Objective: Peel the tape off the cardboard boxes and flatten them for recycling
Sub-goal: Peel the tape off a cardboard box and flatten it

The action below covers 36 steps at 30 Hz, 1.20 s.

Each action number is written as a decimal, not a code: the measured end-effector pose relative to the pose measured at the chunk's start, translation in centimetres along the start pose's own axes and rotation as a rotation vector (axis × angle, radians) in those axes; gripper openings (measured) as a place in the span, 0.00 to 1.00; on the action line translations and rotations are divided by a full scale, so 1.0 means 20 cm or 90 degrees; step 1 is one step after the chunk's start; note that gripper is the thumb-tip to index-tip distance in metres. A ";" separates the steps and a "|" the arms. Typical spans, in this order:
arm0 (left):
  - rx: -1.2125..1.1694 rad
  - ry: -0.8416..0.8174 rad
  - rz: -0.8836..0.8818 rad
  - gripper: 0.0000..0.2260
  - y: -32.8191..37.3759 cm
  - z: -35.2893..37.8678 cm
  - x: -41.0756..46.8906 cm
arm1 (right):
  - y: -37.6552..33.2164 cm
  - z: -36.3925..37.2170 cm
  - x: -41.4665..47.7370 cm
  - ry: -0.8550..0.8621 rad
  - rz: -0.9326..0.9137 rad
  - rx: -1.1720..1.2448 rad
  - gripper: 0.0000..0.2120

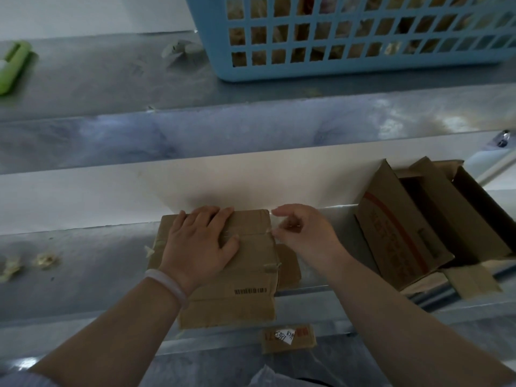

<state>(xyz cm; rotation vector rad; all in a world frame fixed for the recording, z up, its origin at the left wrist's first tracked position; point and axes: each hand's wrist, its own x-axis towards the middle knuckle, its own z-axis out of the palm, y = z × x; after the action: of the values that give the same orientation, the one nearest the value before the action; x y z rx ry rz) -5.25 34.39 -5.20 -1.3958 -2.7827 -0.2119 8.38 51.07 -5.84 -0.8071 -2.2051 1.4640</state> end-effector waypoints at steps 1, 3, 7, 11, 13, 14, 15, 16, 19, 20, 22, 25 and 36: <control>-0.001 0.000 0.000 0.33 0.00 0.00 0.00 | 0.01 0.01 0.01 -0.003 -0.036 -0.061 0.12; 0.008 -0.002 0.001 0.33 0.00 0.00 0.00 | 0.01 0.01 0.02 -0.010 -0.105 -0.168 0.09; 0.011 0.000 0.003 0.32 -0.01 0.00 0.00 | 0.00 -0.04 0.02 -0.017 -0.186 -0.338 0.06; 0.012 0.003 0.004 0.32 -0.01 0.01 0.00 | 0.01 -0.05 0.00 -0.002 -0.330 -0.472 0.07; 0.010 0.001 0.002 0.32 -0.01 0.01 0.00 | 0.02 -0.04 -0.02 -0.009 -0.336 -0.414 0.05; 0.009 0.000 0.000 0.32 -0.01 0.01 0.00 | 0.02 -0.05 -0.03 -0.016 -0.305 -0.349 0.04; 0.009 -0.001 -0.003 0.33 -0.01 0.01 0.01 | 0.02 -0.05 -0.05 -0.029 -0.264 -0.272 0.03; 0.008 -0.001 -0.006 0.33 -0.01 0.01 0.01 | 0.01 -0.06 -0.06 -0.048 -0.220 -0.200 0.03; 0.003 -0.001 -0.013 0.33 0.00 0.01 0.02 | -0.01 -0.07 -0.09 -0.089 -0.109 -0.047 0.05; 0.002 -0.001 -0.013 0.33 0.00 0.01 0.02 | -0.02 -0.07 -0.10 -0.086 -0.085 0.012 0.05; 0.005 0.001 -0.011 0.33 0.00 0.01 0.02 | -0.03 -0.07 -0.10 -0.079 -0.048 0.096 0.06; 0.006 -0.003 -0.011 0.33 0.00 0.02 0.02 | -0.04 -0.05 -0.08 -0.092 0.079 0.216 0.05; 0.003 0.010 -0.014 0.32 -0.01 0.03 0.02 | 0.03 0.02 -0.13 0.036 -0.110 -0.127 0.11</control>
<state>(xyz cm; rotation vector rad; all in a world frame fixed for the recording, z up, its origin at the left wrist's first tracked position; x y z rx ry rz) -5.52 34.63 -5.76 -1.3579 -2.7851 -0.2161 10.23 49.33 -6.47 -0.6885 -2.3395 1.1406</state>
